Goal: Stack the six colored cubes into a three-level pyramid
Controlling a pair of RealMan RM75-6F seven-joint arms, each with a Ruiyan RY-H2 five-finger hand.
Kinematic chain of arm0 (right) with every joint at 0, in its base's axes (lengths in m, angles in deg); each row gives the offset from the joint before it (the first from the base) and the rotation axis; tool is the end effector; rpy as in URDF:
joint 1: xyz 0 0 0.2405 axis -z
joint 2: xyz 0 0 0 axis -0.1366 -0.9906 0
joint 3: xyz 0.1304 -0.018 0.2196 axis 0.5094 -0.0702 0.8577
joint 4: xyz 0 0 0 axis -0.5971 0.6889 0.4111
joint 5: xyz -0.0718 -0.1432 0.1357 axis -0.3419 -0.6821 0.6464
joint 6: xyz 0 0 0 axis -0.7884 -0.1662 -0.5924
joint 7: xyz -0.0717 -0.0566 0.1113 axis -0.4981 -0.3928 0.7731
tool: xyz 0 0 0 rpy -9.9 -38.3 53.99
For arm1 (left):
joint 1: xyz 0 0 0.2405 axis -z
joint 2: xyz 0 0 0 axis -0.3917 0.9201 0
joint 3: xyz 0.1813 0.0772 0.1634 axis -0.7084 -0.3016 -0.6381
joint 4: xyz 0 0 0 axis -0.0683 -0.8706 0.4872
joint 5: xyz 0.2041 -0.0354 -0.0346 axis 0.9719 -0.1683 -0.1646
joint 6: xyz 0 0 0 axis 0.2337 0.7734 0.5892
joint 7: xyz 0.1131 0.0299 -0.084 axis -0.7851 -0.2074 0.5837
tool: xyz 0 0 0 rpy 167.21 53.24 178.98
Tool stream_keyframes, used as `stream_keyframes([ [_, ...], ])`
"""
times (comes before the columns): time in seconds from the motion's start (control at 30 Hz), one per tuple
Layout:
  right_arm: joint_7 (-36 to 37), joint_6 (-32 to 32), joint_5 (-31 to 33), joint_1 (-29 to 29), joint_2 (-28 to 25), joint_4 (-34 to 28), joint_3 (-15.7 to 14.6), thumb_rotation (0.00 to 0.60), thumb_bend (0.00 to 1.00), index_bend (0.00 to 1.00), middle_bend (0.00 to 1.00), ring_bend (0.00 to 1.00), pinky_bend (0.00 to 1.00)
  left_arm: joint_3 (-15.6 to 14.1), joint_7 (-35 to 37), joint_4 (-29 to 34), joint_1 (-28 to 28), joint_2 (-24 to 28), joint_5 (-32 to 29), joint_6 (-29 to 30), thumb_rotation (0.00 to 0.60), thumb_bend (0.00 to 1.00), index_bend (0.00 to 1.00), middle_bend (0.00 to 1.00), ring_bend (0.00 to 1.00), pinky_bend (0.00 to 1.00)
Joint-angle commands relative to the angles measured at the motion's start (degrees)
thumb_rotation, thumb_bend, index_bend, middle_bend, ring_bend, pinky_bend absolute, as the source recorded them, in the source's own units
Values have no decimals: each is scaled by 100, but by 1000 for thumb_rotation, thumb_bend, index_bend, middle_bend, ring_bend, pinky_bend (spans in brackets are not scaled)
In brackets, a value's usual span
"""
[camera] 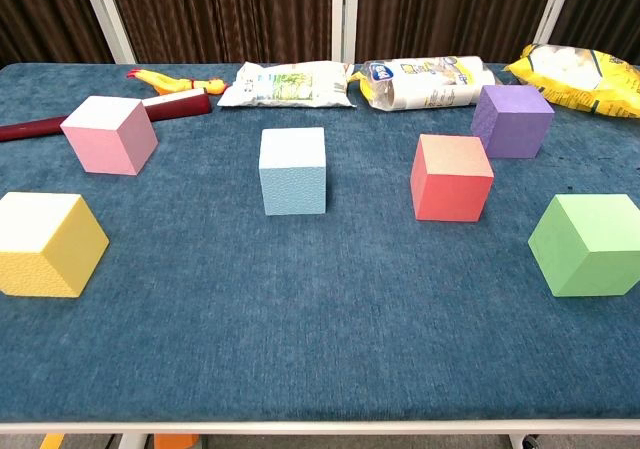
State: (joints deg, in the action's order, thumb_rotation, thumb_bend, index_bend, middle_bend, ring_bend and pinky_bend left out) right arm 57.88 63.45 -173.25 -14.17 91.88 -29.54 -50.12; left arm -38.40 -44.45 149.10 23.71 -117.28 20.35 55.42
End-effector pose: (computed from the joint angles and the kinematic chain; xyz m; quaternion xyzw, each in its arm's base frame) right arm -0.2967 -0.1883 0.1671 0.6238 -0.3700 0.4003 0.5602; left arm -0.3189 0.1505 0.1506 -0.5920 -0.3639 -0.3530 0.6265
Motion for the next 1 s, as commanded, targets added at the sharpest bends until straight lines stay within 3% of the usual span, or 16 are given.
stream_keyframes([
  [0.03, -20, -15, 21, -18, 12, -4, 17, 600, 16, 0, 125, 0, 18, 35, 16, -83, 28, -65, 36, 18, 600, 0, 176, 88, 9, 106],
  [0.43, 192, -309, 94, -200, -31, -116, 52, 600, 25, 0, 129, 0, 46, 102, 23, -93, 113, -87, 14, -80, 600, 0, 176, 88, 9, 107],
  [0.7, 427, -1681, 139, -1332, 213, -213, 408, 600, 56, 0, 159, 8, 108, 139, 41, -122, 177, -100, 84, -82, 600, 0, 178, 88, 9, 106],
  [1.0, 396, -3102, 885, -2581, 1250, 241, 881, 600, 85, 0, 163, 11, 121, 143, 110, -156, 203, -35, 101, -102, 600, 0, 184, 88, 9, 106],
])
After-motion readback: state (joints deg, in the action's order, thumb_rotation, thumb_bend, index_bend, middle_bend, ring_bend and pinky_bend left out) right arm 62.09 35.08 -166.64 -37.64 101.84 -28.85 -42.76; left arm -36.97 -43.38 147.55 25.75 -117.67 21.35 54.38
